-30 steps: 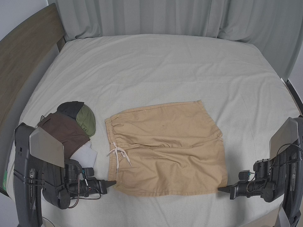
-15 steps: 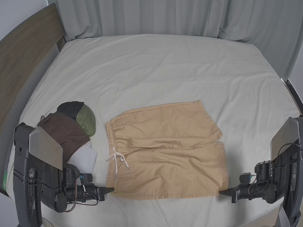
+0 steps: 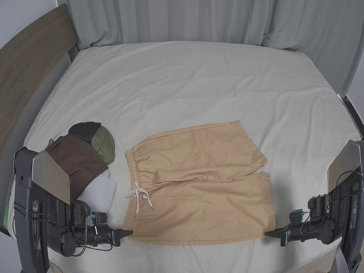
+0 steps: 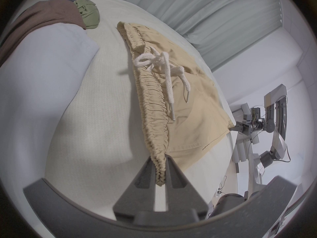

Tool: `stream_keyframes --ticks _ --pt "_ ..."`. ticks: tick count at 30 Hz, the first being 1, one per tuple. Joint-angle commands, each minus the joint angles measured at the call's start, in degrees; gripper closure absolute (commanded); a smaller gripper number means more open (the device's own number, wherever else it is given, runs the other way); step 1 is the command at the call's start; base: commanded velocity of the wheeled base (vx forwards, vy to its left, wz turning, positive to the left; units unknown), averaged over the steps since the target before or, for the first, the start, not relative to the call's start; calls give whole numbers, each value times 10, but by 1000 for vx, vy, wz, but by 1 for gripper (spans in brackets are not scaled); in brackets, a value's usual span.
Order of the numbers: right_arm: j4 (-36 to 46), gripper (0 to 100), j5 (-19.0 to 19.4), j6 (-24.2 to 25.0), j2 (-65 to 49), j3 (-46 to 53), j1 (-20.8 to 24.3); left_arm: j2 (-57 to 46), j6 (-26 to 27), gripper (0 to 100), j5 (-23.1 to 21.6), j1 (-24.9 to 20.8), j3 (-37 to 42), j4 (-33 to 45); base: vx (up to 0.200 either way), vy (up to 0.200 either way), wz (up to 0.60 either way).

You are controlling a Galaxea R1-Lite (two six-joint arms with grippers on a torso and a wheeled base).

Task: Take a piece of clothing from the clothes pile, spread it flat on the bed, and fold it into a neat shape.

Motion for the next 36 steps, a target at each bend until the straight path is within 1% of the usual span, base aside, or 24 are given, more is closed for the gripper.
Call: stream_keyframes --ticks 1,2,3,5,11,13,18,20,22,26,28,29,31,36 --pt "18 100 4 -18 -4 10 -10 1 14 100 -4 7 15 1 0 0 0" --pt "18 100 4 -18 -4 10 -10 1 14 100 -4 7 15 1 0 0 0" --pt "40 100 11 -33 -15 10 -14 1 16 100 -6 7 20 1 0 0 0" --pt "63 100 18 -45 -27 10 -18 1 17 100 -12 7 23 1 0 0 0" --pt "94 100 24 -47 -51 10 -18 -2 20 100 -21 6 37 1 0 0 0" --pt "95 100 24 -48 -51 10 -18 -1 31 100 -22 6 39 1 0 0 0" --pt "78 100 27 -47 -51 10 -18 -5 39 100 -24 7 31 0 0 0 0" --pt "53 100 42 -46 -51 10 -18 -19 36 100 -28 6 24 0 0 0 0" --pt "35 100 46 -43 -49 10 -18 -30 32 100 -33 6 22 0 0 0 0" --pt "1 100 56 -26 -52 10 -17 -70 3 100 -45 -1 21 0 0 0 0" --pt "1 100 56 -26 -52 10 -17 -70 3 100 -45 -1 21 0 0 0 0" --pt "-18 100 67 -14 -56 10 -14 -92 -22 100 -45 -8 14 0 0 0 0" --pt "-18 100 73 -10 -68 10 -12 -102 -36 100 -45 -9 7 0 0 0 0" --pt "-18 100 79 4 -91 7 -11 -109 -43 100 -45 -10 0 0 0 0 0"
